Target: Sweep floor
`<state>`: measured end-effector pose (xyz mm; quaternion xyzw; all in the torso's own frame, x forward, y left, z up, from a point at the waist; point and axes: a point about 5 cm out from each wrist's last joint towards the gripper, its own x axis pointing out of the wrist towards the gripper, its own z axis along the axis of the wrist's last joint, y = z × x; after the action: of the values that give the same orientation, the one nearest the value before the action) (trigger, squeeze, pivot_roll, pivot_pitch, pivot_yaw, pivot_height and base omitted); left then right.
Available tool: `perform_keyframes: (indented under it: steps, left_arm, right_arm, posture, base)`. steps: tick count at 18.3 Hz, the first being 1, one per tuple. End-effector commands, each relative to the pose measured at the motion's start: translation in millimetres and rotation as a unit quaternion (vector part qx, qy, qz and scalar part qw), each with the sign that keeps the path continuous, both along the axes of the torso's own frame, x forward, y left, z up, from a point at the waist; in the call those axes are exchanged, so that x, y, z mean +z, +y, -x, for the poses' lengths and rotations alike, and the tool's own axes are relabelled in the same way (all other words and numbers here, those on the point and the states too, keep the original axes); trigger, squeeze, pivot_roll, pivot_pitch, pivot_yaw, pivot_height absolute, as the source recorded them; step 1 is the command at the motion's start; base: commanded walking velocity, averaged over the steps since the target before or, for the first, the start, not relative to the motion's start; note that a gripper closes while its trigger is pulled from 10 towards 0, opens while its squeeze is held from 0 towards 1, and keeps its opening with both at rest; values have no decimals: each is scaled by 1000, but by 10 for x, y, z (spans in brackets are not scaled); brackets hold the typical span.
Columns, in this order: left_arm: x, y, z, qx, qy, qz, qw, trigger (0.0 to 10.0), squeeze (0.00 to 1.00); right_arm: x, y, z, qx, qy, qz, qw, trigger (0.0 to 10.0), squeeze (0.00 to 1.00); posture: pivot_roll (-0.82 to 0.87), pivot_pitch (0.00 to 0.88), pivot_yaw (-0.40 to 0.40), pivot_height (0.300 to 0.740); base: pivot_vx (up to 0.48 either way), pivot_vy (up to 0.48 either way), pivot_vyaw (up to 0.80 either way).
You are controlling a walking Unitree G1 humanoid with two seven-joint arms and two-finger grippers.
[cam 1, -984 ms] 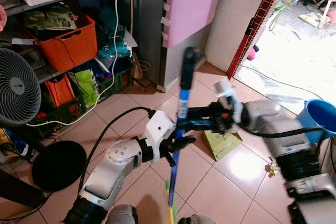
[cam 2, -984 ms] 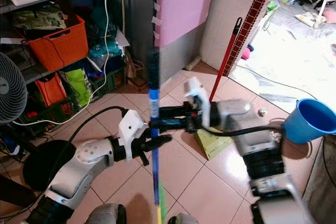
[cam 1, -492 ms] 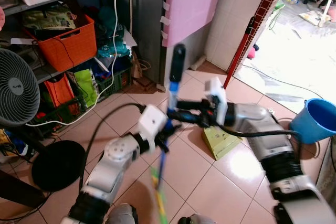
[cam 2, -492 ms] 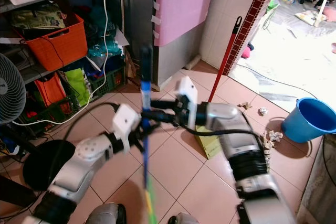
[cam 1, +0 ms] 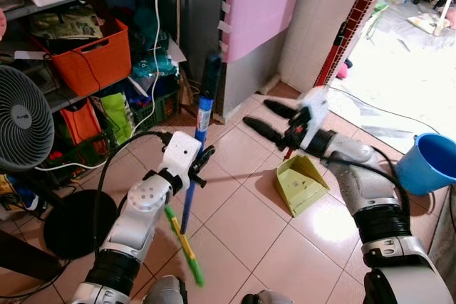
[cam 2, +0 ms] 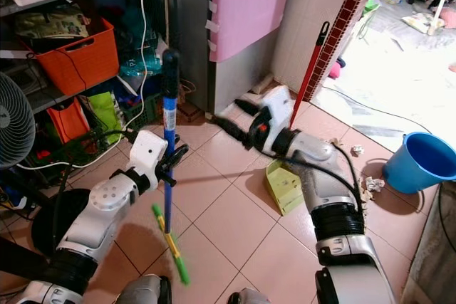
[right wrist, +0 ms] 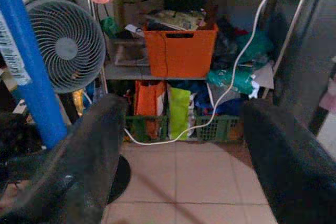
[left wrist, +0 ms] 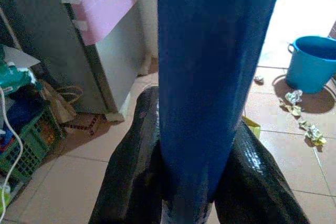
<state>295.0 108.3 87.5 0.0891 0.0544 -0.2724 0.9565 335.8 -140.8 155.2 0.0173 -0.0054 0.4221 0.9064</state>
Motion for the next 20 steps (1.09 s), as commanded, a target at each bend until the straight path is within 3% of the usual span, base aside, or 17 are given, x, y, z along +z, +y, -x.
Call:
perform_keyframes:
  steps: [1,3,6,10,11,13,14,15,16,17,18,19,20]
  left_arm:
    - [131,-35,-78,-2,-34,-2,999,0,0]
    - [145,-39,-127,3,-36,-2,999,0,0]
    - [99,-150,-209,-2,-19,17,1000,0,0]
    - [45,-348,-254,-14,-20,3,1000,0,0]
    - [34,-365,-256,-15,-19,1,1000,0,0]
    - [13,-429,-261,-17,-17,0,1000,0,0]
    - [0,-482,-276,-20,-17,0,1000,0,0]
    - [-5,-491,-279,-20,-17,0,1000,0,0]
    - [-28,-514,-277,-23,-16,-1,1000,0,0]
    - [-46,-525,-269,-25,-15,-1,1000,0,0]
    - [-60,-527,-267,-25,-14,-2,1000,0,0]
    - [-78,-527,-263,-26,-13,-2,1000,0,0]
    - [-80,-527,-266,-26,-14,-2,1000,0,0]
  right_arm:
    - [115,-17,-9,-9,-16,-13,1000,10000,1000]
    - [288,9,72,-9,-30,-43,999,10000,1000]
    - [391,126,221,18,12,-101,995,10000,1000]
    - [420,524,379,42,46,-138,988,10000,1000]
    - [414,554,384,38,52,-141,988,10000,1000]
    - [378,674,384,6,52,-135,989,10000,1000]
    - [390,704,298,-66,43,-129,988,10000,1000]
    - [408,710,274,-77,41,-130,988,10000,1000]
    - [471,752,230,-82,33,-132,987,10000,957]
    - [521,766,172,-89,29,-135,986,10000,788]
    - [532,767,141,-95,28,-133,986,10000,478]
    - [537,768,109,-101,29,-129,986,6196,235]
    - [534,765,98,-103,33,-128,986,0,8]
  posture:
    - [63,66,-77,740]
    - [55,69,-75,740]
    - [26,69,-60,740]
    - [21,66,-62,740]
    - [21,66,-62,740]
    - [21,65,-63,740]
    - [20,65,-62,740]
    - [18,64,-61,740]
    - [17,63,-61,740]
    - [17,63,-61,740]
    - [17,63,-61,740]
    - [18,62,-62,740]
    - [18,64,-63,740]
  base:
    - [0,0,0]
    - [0,0,0]
    - [0,0,0]
    - [0,0,0]
    - [0,0,0]
    - [0,0,0]
    - [0,0,0]
    - [0,0,0]
    - [0,0,0]
    - [0,0,0]
    - [0,0,0]
    - [0,0,0]
    - [0,0,0]
